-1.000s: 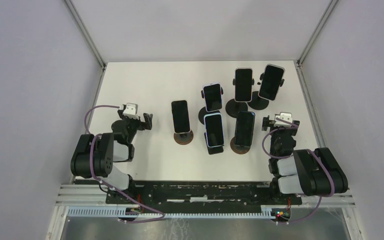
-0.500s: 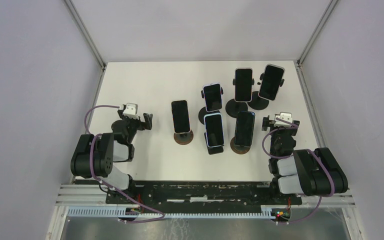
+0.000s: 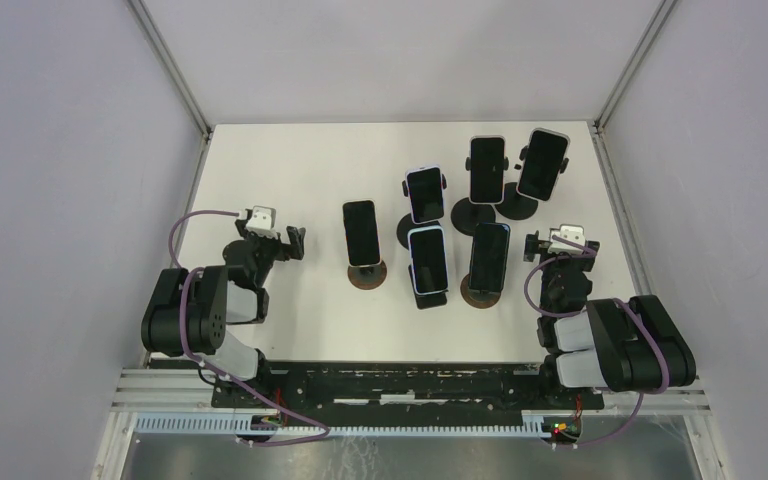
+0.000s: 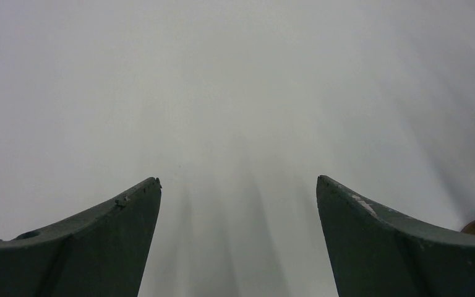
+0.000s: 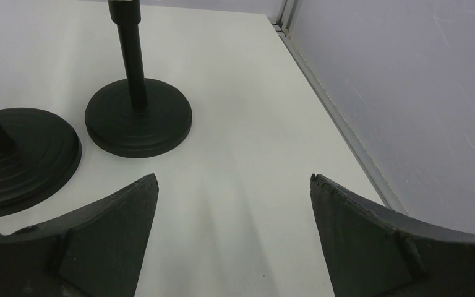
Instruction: Remove the phone from the phone stand
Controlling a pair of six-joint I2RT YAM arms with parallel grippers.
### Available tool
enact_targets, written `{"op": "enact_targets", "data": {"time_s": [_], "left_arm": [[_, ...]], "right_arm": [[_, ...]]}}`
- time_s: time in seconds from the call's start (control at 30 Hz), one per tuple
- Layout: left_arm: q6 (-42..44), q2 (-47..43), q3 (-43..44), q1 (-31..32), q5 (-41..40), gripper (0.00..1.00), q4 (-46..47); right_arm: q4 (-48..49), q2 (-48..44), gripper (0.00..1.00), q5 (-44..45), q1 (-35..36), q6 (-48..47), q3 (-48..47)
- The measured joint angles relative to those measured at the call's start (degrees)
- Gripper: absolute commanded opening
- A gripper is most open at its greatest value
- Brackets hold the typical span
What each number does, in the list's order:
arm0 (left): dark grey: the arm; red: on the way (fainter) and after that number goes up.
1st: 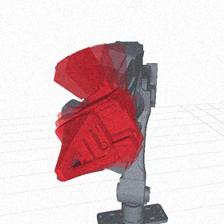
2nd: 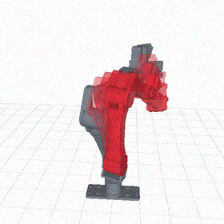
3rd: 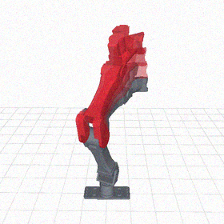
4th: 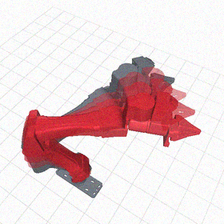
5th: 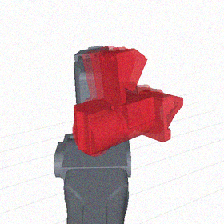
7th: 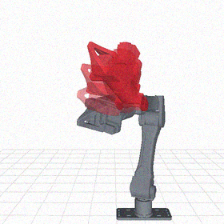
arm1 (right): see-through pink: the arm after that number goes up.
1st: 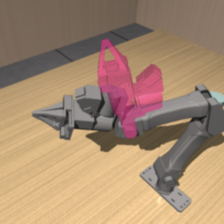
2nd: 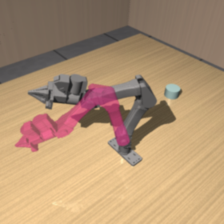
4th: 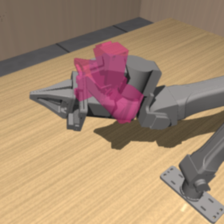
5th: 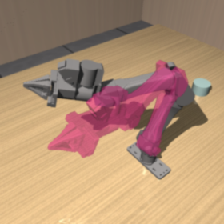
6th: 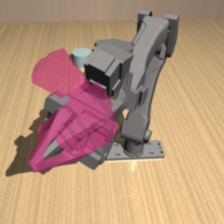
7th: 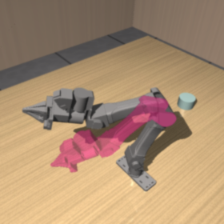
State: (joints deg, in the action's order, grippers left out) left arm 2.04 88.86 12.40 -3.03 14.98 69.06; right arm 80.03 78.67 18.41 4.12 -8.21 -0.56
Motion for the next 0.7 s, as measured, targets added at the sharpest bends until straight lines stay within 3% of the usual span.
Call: {"op": "enact_targets", "data": {"time_s": [0.33,0.53,0.6,0.7], "left_arm": [[0.0,-0.46,0.0,-0.28,0.2,1.0,-0.79],[0.0,-2.34,0.26,-0.74,0.17,1.0,-3.5],[0.0,-4.0,3.82,-1.42,0.83,1.0,-12.35],[0.7,-5.62,17.14,-2.29,2.34,1.0,-29.9]], "right_arm": [[-0.02,-0.07,0.98,0.28,0.0,0.07,0.0],[-9.92,-7.32,0.98,1.68,0.0,0.5,-0.02],[-13.77,-11.67,0.98,2.03,0.0,0.96,-0.02],[-20.39,-20.35,0.98,2.49,0.0,3.41,-0.04]]}}
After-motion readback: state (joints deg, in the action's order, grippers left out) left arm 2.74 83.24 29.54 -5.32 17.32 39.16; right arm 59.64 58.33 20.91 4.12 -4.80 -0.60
